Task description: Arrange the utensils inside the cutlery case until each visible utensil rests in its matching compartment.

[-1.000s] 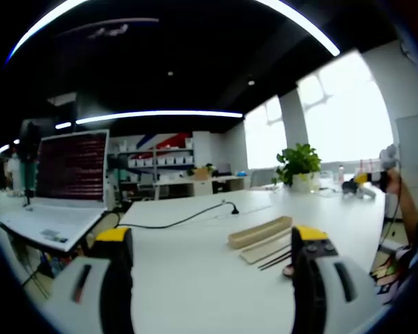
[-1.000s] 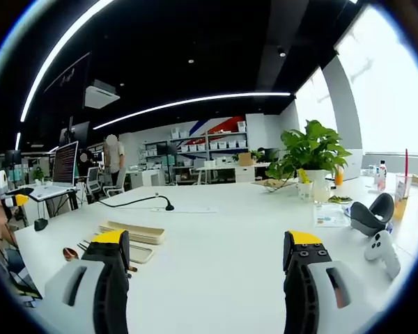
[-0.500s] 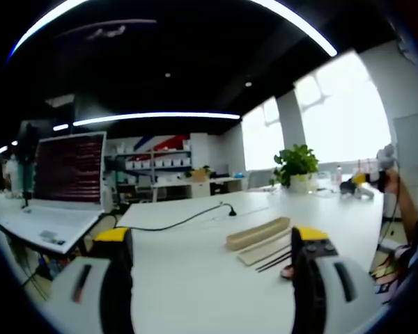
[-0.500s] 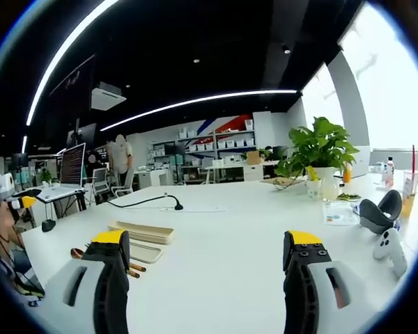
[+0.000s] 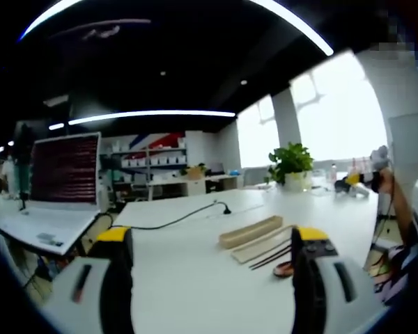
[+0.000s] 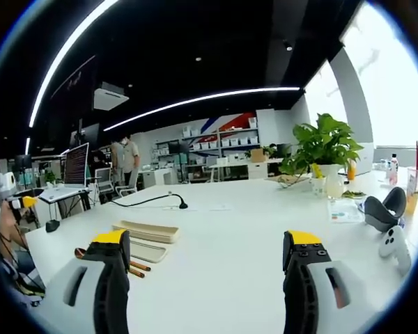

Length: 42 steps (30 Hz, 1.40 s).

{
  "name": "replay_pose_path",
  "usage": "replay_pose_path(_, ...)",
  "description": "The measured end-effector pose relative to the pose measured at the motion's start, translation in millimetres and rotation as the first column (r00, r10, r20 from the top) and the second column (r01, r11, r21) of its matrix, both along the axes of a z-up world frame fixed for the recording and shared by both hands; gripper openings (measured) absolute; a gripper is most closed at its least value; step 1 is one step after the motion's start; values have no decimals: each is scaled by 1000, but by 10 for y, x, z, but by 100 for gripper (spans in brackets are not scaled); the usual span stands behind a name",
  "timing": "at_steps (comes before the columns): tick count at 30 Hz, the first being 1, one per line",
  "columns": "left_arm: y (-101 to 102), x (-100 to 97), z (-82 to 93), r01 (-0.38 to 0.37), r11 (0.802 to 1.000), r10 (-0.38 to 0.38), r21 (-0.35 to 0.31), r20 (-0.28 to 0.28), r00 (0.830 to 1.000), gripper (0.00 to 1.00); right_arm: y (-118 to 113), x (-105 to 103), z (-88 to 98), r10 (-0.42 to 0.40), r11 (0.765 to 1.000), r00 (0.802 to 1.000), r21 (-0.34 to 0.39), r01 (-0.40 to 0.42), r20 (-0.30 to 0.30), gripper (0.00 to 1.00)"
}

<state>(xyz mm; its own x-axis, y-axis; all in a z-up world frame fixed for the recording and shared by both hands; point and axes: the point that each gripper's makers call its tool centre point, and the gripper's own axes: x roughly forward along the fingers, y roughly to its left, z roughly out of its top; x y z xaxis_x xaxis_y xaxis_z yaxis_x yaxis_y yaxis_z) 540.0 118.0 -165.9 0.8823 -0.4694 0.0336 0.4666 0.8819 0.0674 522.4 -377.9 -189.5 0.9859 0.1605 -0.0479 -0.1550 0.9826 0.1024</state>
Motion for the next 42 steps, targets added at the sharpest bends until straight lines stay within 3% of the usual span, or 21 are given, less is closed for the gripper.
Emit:
replay_pose_path(3, 17, 13, -25, -5, 1000, 5, 5, -9, 1000, 100, 21, -28, 110, 10, 999, 999, 46, -12, 52, 94)
replay_pose_path(8, 2, 26, -23, 4, 1000, -4, 3, -5, 1000, 100, 41, -33, 84, 22, 1000, 999, 16, -22, 35, 92)
replay_pose_path(23, -24, 57, -97, 6, 999, -5, 46, -21, 1000, 97, 125, -6, 50, 52, 998, 998, 26, -53, 18, 92)
replay_pose_path(26, 1, 65, -34, -5, 1000, 4, -18, -8, 1000, 100, 165, 8, 76, 54, 998, 998, 31, -55, 35, 92)
replay_pose_path(30, 24, 19, 20, 22, 998, -22, -54, 3, 1000, 100, 258, 27, 61, 82, 996, 996, 24, -83, 26, 93)
replay_pose_path(36, 14, 3, 29, 24, 999, -23, -35, 14, 1000, 100, 336, 53, 73, 109, 994, 994, 5, -109, 19, 92)
replay_pose_path(42, -36, -9, 25, 44, 999, -44, -32, 13, 999, 100, 557, 64, 84, 185, 983, 983, -6, -185, 13, 92)
